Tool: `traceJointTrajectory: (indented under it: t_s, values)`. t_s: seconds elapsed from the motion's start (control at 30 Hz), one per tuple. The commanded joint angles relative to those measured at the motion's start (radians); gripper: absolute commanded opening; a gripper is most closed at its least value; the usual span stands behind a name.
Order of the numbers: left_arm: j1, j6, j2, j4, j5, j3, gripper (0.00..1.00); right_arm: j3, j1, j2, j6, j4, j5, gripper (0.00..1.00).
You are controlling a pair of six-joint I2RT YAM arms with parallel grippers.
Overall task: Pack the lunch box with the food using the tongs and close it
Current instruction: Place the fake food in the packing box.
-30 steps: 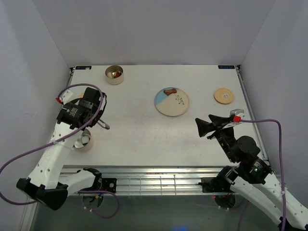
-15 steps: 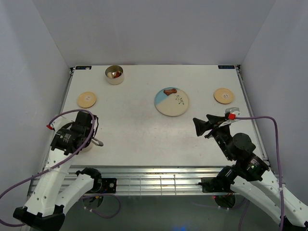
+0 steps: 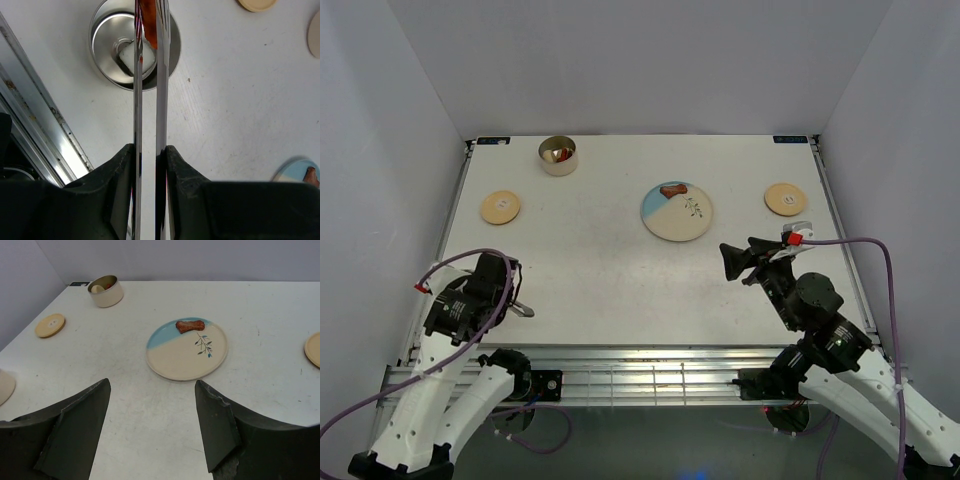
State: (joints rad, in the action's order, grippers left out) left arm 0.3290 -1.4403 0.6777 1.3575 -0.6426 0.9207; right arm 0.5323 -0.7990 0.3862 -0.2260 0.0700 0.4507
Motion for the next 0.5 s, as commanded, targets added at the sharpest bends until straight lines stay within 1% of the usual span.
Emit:
traceJointTrajectory:
  t_s: [0.0, 0.4, 0.47]
  values:
    - [-0.007, -0.126, -0.030, 0.048, 0.020, -0.037, 0.00, -0.003, -0.003, 0.020, 0.019, -0.055, 0.037, 0.74]
    - [-0.007, -0.181, -0.093, 0.046, 0.083, -0.164, 0.00, -0.022, -0.003, 0.028, 0.022, -0.056, 0.068, 0.74]
    - [-0.007, -0.174, -0.090, 0.048, 0.081, -0.160, 0.04, -0.022, -0.003, 0.025, 0.024, -0.052, 0.071, 0.74]
